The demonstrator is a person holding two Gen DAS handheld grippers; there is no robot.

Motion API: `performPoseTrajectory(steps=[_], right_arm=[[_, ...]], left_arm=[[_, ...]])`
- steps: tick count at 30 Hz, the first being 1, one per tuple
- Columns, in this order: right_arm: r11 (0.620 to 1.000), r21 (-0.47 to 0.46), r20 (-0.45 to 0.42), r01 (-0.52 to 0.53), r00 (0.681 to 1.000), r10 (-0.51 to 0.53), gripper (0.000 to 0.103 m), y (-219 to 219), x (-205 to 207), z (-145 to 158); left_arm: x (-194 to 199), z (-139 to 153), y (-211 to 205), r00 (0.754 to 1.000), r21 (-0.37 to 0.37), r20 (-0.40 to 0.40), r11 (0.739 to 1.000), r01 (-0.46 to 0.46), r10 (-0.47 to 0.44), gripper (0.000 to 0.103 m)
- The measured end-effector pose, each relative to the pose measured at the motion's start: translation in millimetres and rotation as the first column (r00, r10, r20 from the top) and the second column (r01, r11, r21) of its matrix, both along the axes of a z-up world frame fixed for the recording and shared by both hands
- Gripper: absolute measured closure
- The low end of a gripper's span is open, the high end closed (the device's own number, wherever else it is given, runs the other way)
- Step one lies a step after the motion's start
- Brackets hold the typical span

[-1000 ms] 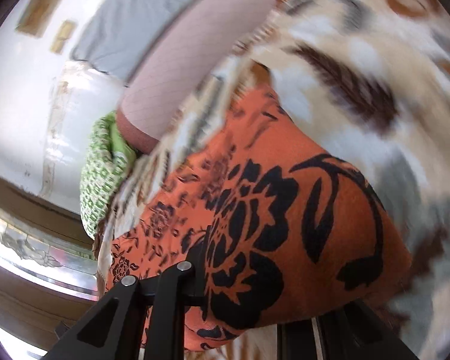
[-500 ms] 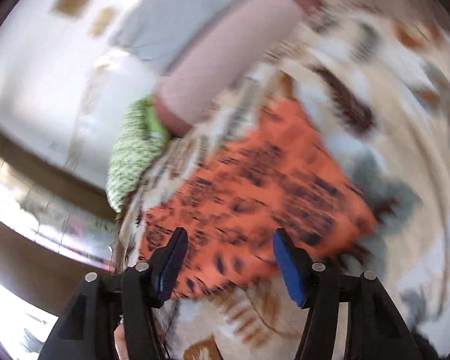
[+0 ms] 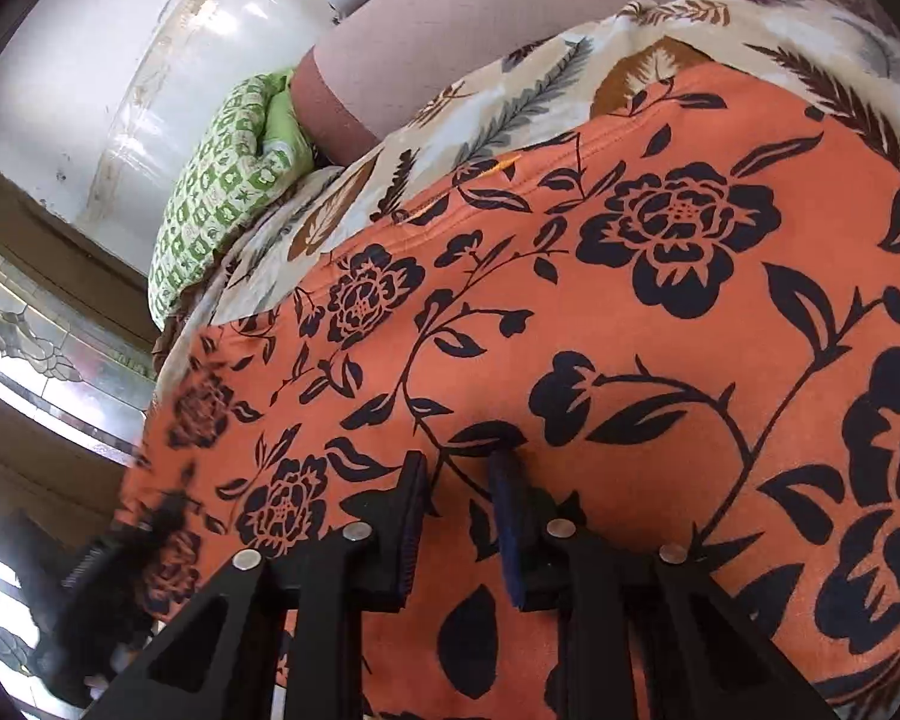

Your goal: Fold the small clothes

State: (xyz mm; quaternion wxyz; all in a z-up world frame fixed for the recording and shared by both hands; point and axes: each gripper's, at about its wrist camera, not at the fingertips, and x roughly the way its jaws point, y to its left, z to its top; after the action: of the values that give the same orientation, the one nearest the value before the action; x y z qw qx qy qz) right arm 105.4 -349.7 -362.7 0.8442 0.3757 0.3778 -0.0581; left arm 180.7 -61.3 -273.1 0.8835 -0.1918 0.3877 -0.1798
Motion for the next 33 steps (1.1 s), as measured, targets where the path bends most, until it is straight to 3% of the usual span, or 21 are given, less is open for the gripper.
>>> performPoseTrajectory(steps=[7,11,14,18,22,24,25,26,28,29,30,31,32,33], right_arm=[[0.982,0.19,0.04,0.023,0.999,-0.032,0.081,-25.7,-31.9,4.2],[0.972,0.231,0.103,0.041,0.992,-0.066,0.078,-50.1,-54.0,16.5],[0.951,0.285,0.157,0.12,0.973,-0.17,0.078,-86.2,-79.8,23.1],[0.897,0.375,0.19,0.235,0.927,-0.323,0.076,-136.7,-117.3,21.9],[0.84,0.419,0.189,0.344,0.872,-0.451,0.076,-177.1,-154.1,15.5],[0.822,0.436,0.18,0.367,0.859,-0.479,0.076,-191.3,-164.9,13.2],[0.813,0.446,0.176,0.375,0.853,-0.491,0.076,-195.6,-168.5,11.6],[0.807,0.455,0.172,0.377,0.852,-0.494,0.076,-198.7,-170.8,10.5],[0.801,0.474,0.165,0.366,0.857,-0.489,0.075,-201.1,-170.1,10.4],[0.796,0.49,0.161,0.354,0.861,-0.482,0.074,-200.3,-166.0,9.4],[0.793,0.504,0.159,0.342,0.866,-0.475,0.065,-200.9,-164.1,8.4],[0.789,0.521,0.157,0.325,0.873,-0.463,0.037,-201.0,-161.7,7.7],[0.785,0.535,0.158,0.311,0.877,-0.455,0.025,-199.9,-159.0,6.2],[0.781,0.55,0.166,0.297,0.877,-0.451,0.022,-196.8,-154.7,6.8]], left_arm=[[-35.6,63.9,-53.5,0.973,0.11,0.15,0.981,0.162,-0.177,0.083],[-52.4,84.1,-101.1,0.947,0.163,0.175,0.957,0.241,-0.268,0.083],[-66.3,86.7,-145.4,0.922,0.205,0.174,0.928,0.31,-0.347,0.083],[-88.0,67.4,-215.7,0.88,0.274,0.14,0.871,0.407,-0.455,0.083],[-102.7,7.4,-289.6,0.833,0.346,0.0,0.781,0.519,-0.553,0.082],[-105.9,-21.2,-307.3,0.828,0.39,-0.06,0.75,0.534,-0.558,0.082],[-109.4,-24.1,-307.5,0.824,0.401,-0.037,0.747,0.53,-0.565,0.079],[-111.6,-20.9,-304.9,0.817,0.399,-0.017,0.745,0.535,-0.577,0.066],[-111.1,-11.0,-299.0,0.779,0.338,-0.032,0.727,0.598,-0.626,0.046],[-108.1,-3.1,-294.5,0.758,0.291,-0.054,0.716,0.635,-0.65,0.043],[-105.3,4.9,-289.6,0.744,0.257,-0.063,0.71,0.656,-0.665,0.042],[-104.9,17.8,-279.8,0.727,0.222,-0.054,0.702,0.677,-0.684,0.039],[-104.5,26.4,-271.3,0.721,0.21,-0.033,0.701,0.682,-0.692,0.033],[-105.8,36.4,-262.1,0.722,0.206,-0.001,0.707,0.677,-0.692,0.029]])
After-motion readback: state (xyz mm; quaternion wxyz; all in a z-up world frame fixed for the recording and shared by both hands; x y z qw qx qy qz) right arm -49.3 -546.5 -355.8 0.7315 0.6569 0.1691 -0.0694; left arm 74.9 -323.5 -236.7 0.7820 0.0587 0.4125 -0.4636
